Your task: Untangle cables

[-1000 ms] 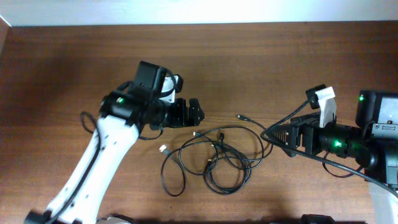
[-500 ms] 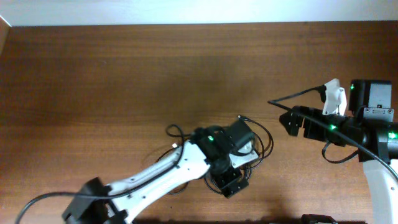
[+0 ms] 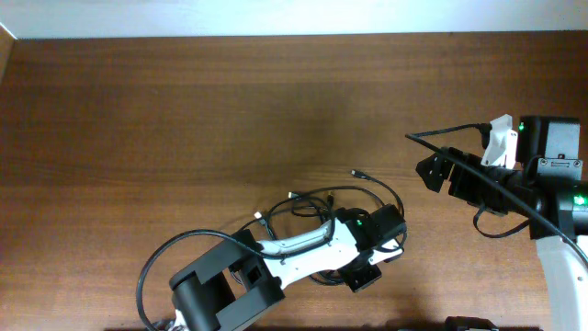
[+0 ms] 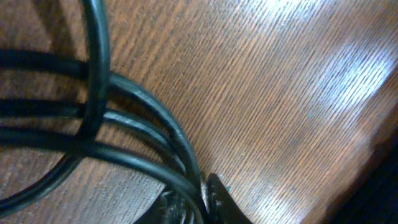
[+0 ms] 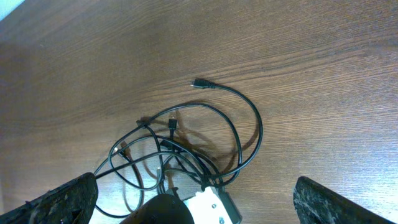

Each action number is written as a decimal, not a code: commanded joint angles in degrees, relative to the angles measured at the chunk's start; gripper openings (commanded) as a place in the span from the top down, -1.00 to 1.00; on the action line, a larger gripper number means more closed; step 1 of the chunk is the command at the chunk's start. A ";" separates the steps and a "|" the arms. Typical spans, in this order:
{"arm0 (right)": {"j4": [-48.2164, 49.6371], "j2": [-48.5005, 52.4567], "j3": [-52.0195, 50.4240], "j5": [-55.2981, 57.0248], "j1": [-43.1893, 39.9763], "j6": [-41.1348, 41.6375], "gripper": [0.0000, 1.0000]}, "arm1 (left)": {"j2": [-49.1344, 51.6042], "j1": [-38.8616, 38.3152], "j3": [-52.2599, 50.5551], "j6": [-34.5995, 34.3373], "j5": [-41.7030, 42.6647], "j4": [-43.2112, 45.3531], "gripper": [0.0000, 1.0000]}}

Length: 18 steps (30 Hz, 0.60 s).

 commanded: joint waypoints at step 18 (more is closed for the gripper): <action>-3.80 0.04 0.24 -24.06 -12.61 -26.91 -0.99 | -47.15 10.14 -0.98 -11.56 -6.47 11.61 1.00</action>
